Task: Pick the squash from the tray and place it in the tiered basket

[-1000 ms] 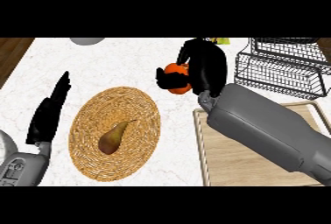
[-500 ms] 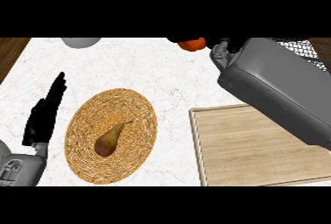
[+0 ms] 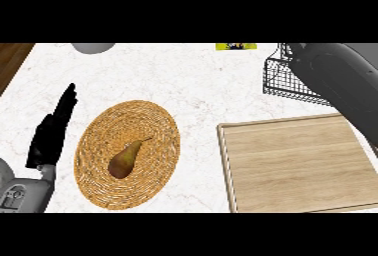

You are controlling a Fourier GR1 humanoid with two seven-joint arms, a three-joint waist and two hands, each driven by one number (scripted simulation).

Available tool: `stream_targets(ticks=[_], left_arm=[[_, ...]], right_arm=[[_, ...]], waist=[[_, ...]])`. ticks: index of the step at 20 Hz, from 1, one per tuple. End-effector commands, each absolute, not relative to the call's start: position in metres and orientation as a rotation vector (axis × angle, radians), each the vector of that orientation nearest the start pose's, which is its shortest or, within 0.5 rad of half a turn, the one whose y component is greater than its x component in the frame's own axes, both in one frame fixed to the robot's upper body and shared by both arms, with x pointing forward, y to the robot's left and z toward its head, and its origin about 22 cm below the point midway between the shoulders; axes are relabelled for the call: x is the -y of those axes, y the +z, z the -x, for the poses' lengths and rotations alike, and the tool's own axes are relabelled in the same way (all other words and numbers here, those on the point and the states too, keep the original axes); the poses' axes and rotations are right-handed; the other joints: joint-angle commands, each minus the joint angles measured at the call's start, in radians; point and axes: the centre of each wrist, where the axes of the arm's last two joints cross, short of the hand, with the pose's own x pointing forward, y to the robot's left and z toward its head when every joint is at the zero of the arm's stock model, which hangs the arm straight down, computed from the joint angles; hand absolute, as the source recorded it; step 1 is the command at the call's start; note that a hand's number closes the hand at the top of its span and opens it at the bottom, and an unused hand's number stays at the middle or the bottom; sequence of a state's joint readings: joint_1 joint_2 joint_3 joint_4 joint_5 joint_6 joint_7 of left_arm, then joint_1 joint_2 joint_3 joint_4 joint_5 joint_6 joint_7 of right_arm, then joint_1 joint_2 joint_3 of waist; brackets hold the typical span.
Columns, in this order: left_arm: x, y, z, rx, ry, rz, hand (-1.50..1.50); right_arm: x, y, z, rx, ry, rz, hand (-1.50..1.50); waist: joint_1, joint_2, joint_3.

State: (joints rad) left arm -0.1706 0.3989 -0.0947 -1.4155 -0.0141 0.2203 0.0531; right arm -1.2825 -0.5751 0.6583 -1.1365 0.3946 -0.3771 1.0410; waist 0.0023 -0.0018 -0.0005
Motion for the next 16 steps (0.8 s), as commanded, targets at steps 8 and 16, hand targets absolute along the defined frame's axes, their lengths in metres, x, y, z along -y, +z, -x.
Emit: stream_targets(ticks=[8,16], left_arm=[[-0.304,0.029,-0.283,1.531,-0.232,-0.433,0.0],[-0.304,0.045,-0.282,1.532,-0.226,-0.436,0.0]], right_arm=[[0.193,0.275,-0.429,1.158,0.603,1.622,1.5],[0.245,0.275,-0.44,1.155,0.643,1.605,1.5]], waist=[[0.007,0.006,-0.001],[0.01,0.004,0.0]])
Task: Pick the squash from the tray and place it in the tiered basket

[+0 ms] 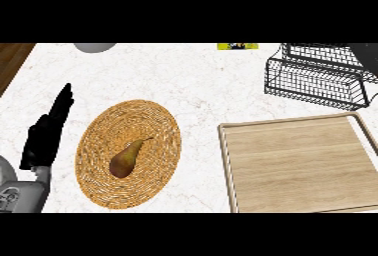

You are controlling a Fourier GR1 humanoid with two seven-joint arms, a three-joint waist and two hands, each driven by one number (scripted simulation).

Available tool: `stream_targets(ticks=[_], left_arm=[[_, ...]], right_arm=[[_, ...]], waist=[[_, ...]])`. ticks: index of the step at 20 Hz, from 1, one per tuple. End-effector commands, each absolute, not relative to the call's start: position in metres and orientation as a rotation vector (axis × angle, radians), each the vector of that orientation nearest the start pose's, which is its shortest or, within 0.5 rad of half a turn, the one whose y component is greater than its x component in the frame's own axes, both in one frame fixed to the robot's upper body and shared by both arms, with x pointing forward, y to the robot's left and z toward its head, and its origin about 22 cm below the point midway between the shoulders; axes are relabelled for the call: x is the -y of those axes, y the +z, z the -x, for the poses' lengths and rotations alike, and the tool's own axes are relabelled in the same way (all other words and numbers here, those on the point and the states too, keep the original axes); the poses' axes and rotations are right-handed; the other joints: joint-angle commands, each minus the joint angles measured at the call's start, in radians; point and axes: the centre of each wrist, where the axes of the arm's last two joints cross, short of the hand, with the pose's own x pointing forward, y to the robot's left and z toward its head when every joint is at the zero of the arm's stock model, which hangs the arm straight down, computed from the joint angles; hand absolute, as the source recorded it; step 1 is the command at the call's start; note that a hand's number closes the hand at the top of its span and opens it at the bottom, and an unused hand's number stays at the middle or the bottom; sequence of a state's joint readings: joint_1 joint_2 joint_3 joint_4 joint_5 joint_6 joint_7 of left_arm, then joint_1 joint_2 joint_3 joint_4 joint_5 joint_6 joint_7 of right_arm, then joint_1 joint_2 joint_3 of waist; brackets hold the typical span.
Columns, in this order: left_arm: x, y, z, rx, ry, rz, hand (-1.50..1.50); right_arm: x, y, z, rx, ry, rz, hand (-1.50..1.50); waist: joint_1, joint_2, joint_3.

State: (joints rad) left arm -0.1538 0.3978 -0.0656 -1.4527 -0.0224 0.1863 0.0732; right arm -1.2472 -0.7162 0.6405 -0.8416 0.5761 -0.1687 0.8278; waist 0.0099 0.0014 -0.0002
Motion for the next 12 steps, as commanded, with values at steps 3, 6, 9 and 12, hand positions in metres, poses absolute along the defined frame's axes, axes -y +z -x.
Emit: stream_targets(ticks=[3,6,9,12], left_arm=[[-0.287,0.027,-0.268,1.539,-0.239,-0.427,0.0],[-0.294,0.031,-0.275,1.527,-0.244,-0.44,0.0],[-0.299,0.039,-0.285,1.541,-0.226,-0.43,0.0],[-0.292,0.034,-0.272,1.541,-0.245,-0.411,0.0]], right_arm=[[0.27,0.247,-0.436,1.144,0.683,1.552,1.5],[0.279,0.248,-0.442,1.166,0.68,1.465,1.5],[0.286,0.226,-0.44,1.183,0.677,1.391,1.5],[0.299,0.22,-0.445,1.136,0.672,1.346,1.5]], waist=[[-0.001,-0.001,0.0],[0.002,0.001,0.0],[-0.005,0.0,0.0],[0.008,0.002,0.0]])
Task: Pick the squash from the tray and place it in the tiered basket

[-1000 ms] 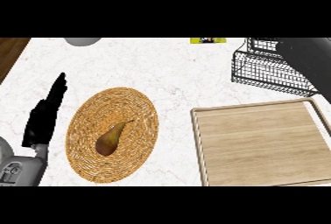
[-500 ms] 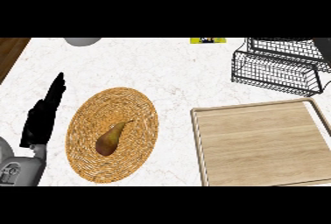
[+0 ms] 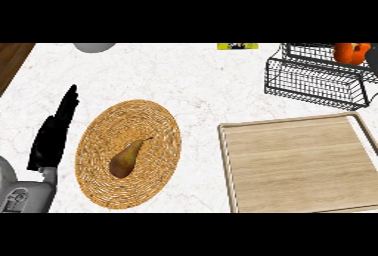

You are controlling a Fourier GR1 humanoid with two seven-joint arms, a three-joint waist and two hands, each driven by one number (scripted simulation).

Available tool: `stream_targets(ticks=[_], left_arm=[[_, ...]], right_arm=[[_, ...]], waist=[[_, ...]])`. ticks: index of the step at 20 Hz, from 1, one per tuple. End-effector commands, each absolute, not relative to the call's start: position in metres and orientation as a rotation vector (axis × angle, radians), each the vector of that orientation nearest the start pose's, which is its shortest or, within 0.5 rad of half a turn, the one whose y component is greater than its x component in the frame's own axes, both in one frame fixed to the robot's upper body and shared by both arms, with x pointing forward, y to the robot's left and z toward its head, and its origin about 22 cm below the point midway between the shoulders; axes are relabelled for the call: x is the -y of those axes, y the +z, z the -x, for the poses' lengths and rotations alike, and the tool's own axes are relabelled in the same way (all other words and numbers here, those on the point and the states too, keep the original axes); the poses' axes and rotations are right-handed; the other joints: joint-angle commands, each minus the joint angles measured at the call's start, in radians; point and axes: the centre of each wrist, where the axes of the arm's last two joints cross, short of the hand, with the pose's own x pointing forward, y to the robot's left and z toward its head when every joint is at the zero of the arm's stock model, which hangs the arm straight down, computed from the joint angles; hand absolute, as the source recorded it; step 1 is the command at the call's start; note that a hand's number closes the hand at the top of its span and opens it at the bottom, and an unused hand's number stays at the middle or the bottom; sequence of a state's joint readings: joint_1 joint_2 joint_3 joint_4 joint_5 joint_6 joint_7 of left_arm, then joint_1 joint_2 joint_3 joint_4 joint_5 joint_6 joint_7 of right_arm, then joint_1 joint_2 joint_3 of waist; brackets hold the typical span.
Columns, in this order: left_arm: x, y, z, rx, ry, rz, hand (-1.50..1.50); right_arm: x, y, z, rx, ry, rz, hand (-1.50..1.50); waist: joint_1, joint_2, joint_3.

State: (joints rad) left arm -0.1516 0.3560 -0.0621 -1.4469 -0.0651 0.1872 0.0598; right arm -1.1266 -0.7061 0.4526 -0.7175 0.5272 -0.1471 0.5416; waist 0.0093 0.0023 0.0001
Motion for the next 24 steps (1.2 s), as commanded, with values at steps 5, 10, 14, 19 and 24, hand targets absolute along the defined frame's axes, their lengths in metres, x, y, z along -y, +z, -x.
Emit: stream_targets(ticks=[5,10,14,19,24], left_arm=[[-0.311,0.045,-0.283,1.538,-0.228,-0.421,0.0],[-0.289,0.03,-0.287,1.539,-0.226,-0.444,0.0],[-0.304,0.024,-0.274,1.532,-0.241,-0.433,0.0],[-0.288,0.042,-0.29,1.527,-0.218,-0.444,0.0],[-0.312,0.046,-0.276,1.522,-0.223,-0.44,0.0]], right_arm=[[0.312,0.193,-0.442,1.078,0.497,1.147,-1.5],[0.339,0.19,-0.433,1.203,0.399,1.147,-1.5],[0.327,0.186,-0.435,1.309,0.284,1.158,-1.5],[0.344,0.211,-0.425,1.408,0.175,1.212,-1.5],[0.365,0.271,-0.401,1.344,0.056,1.182,-1.5]], waist=[[0.002,0.0,0.0],[-0.008,0.0,0.0],[-0.002,0.0,0.0],[-0.013,-0.003,0.0],[-0.019,-0.01,-0.001]])
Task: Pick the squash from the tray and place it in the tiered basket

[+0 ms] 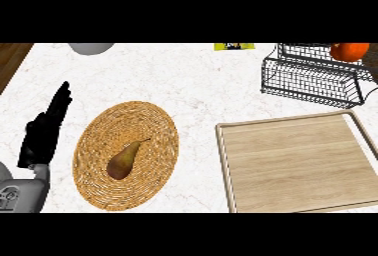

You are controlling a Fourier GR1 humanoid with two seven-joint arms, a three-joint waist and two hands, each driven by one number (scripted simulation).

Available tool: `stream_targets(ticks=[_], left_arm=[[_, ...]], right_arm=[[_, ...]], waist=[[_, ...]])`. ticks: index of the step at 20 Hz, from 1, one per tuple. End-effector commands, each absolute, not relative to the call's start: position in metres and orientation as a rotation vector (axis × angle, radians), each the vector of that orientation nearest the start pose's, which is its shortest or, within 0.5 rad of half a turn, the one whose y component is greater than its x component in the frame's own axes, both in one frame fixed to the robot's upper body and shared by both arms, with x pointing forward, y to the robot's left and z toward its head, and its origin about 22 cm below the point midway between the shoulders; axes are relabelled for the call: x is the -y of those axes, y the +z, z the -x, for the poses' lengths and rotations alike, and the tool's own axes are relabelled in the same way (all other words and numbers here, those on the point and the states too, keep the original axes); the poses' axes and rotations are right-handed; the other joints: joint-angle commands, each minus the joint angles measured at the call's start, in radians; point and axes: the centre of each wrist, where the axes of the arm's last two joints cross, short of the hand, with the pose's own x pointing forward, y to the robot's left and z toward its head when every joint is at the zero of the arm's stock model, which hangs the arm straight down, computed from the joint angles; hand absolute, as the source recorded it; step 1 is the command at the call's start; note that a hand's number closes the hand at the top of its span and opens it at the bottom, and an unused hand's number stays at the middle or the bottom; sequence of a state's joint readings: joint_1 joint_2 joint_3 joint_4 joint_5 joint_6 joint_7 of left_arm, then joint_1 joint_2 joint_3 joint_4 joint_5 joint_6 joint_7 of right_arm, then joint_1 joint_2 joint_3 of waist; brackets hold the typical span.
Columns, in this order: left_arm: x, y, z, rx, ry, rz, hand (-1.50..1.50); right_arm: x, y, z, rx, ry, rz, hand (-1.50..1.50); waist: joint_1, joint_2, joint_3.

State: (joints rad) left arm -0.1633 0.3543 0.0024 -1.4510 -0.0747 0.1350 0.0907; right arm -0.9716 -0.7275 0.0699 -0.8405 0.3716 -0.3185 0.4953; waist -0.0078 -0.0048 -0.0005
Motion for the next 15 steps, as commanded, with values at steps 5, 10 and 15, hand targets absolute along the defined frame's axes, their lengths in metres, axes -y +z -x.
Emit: stream_targets(ticks=[5,10,15], left_arm=[[-0.316,0.023,-0.269,1.507,-0.192,-0.47,0.0],[-0.31,0.037,-0.265,1.515,-0.177,-0.467,0.0],[-0.321,0.034,-0.261,1.503,-0.197,-0.489,0.0]], right_arm=[[0.409,0.277,-0.36,1.297,-0.044,1.071,-1.5],[0.46,0.265,-0.301,1.304,-0.024,1.053,-1.5],[0.494,0.258,-0.248,1.38,-0.093,1.025,-1.5]], waist=[[-0.03,-0.007,0.0],[-0.049,-0.012,0.002],[-0.035,-0.006,0.001]])
